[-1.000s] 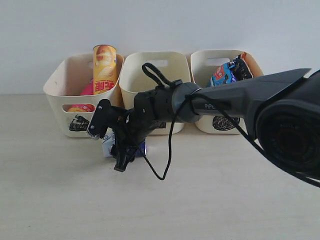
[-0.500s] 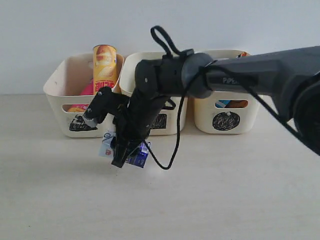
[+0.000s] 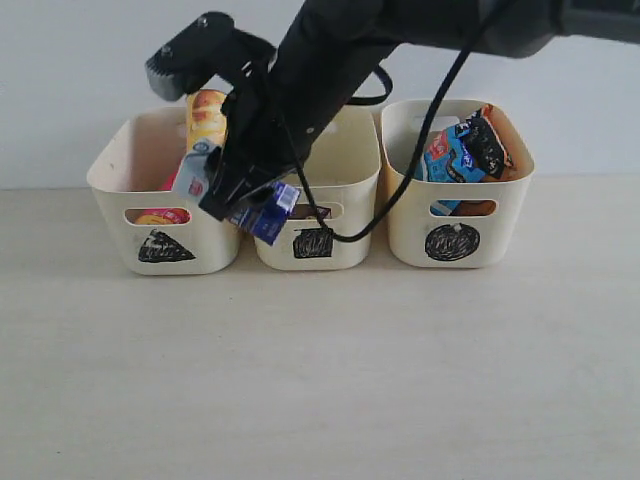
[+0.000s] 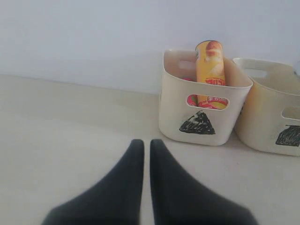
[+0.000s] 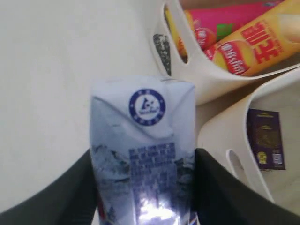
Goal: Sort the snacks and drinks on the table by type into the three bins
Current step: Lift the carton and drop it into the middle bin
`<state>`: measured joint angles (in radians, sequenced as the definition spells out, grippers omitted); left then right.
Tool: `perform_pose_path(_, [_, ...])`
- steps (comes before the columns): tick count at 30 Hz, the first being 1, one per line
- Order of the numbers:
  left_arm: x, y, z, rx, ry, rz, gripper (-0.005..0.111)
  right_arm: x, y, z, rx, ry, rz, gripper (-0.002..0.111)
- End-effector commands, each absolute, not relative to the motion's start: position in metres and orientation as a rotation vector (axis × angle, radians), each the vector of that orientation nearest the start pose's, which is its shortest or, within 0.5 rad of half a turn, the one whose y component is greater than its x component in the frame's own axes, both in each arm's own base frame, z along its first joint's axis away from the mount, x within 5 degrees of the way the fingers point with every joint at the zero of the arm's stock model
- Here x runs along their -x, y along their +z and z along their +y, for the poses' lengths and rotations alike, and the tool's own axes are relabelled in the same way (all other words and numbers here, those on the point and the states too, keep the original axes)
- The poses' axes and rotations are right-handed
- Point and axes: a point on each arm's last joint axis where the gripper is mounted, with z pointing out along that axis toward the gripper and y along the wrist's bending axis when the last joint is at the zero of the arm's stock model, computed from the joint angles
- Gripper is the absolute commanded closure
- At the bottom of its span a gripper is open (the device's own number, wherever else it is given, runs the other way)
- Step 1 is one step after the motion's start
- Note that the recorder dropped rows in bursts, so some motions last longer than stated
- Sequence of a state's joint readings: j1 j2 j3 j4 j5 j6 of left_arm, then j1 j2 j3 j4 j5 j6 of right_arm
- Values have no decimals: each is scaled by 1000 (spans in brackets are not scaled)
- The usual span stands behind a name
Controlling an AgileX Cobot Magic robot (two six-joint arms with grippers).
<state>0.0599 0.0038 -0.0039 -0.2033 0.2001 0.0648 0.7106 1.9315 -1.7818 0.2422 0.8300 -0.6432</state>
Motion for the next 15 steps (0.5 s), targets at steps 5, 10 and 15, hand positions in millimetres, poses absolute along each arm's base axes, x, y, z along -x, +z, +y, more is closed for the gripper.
perform_pose_path(5, [-56,197,0,126,-77,1659,102,-364,345,263,972,337,1981,108])
perform_pose_path(10, [-56,197,0,126,-77,1659,102,-389,358,246,752,331,1858,108])
perform_pose_path(15, [-56,197,0,126,-77,1659,102,-416,341,240,656,299,1794,108])
